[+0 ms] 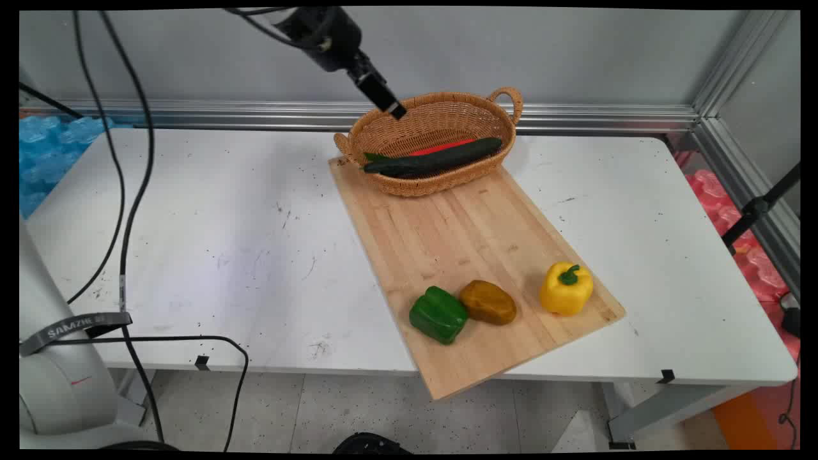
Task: Pick up the cucumber from the vegetable basket
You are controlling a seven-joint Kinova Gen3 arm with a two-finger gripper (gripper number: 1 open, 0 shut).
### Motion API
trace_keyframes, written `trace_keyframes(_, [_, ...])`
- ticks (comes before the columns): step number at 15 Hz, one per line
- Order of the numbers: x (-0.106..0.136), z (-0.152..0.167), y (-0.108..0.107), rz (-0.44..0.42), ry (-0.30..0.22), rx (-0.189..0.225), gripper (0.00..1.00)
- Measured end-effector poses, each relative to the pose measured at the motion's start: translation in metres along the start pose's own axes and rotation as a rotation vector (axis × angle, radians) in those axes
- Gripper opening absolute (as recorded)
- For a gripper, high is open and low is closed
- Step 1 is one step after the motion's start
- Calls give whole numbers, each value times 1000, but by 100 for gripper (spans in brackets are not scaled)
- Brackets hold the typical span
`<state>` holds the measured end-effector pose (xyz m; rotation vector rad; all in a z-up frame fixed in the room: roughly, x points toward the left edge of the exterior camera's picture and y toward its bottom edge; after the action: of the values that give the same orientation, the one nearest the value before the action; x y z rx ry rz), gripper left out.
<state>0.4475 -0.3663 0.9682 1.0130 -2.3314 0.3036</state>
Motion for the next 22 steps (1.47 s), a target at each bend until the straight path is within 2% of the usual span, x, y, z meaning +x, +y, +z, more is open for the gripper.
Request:
trace_keyframes(6, [26,48,-2,-84,-18,77,100])
trace_keyframes(11, [43,100,-3,-131,-66,134,100])
trace_keyframes(15, [51,141,-2,-141,-116,157,100])
trace_keyframes(22, [54,190,0,-155,-195,178,100])
